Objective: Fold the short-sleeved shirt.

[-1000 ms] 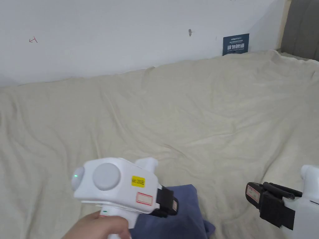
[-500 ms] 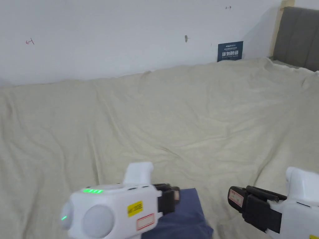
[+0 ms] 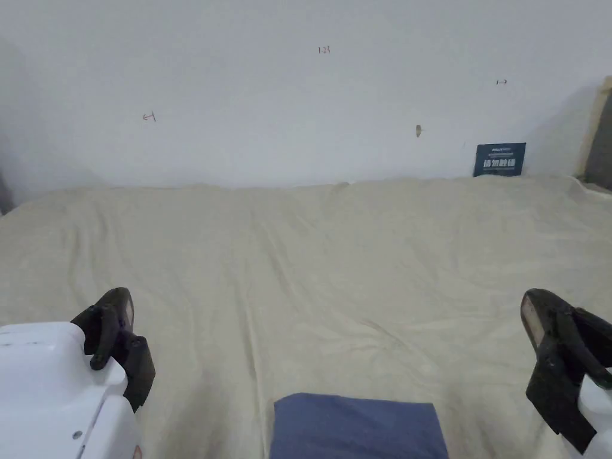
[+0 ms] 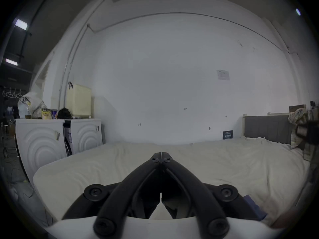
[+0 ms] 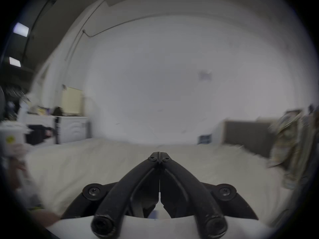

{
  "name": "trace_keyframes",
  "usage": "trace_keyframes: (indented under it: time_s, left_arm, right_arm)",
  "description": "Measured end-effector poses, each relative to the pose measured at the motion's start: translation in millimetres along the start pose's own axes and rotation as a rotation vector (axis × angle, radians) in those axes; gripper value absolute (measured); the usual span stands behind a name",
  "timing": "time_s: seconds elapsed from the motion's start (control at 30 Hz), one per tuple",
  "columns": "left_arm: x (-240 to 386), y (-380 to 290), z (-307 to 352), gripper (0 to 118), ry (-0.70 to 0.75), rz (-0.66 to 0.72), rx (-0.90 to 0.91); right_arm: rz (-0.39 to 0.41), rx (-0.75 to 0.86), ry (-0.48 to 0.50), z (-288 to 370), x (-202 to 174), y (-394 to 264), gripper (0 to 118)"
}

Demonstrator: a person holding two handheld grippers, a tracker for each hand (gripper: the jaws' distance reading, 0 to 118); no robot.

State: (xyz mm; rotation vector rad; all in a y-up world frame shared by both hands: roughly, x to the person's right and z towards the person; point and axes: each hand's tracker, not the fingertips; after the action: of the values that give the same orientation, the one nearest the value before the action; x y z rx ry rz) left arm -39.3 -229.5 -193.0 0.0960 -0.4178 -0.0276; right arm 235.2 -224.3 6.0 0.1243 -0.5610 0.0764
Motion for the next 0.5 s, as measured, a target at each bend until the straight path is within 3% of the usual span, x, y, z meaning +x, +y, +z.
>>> trace_keyframes:
  time_s: [0.07,0.1,0.17,0.27,0.5]
  left_arm:
    - [-5.6,-9.6,4.0,0,-0.067,0.025,-0.010]
    - [-1.3,-11.4,2.4,0,-0.055,0.016,-0.038]
    - [-1.3,-15.7,3.7,0,-0.039,0.007,-0.084]
    - [-2.7,-18.9,7.8,0,-0.044,0.037,-0.074]
    - [5.6,-14.6,6.9,0,-0.044,0.034,-0.066]
  right_arm:
    - [0.005,-0.052,-0.128,-0.2,-3.7,-9.8,0]
    - [-0.037,-0.122,-0.143,-1.2,-0.6,-11.7,0]
    - [-0.094,-0.156,-0.112,-1.8,7.5,-22.5,0]
    - [-0.038,-0.147,-0.136,1.8,12.8,-27.2,0]
    - [-0.070,-0.150,-0.154,4.1,23.9,-19.3,0]
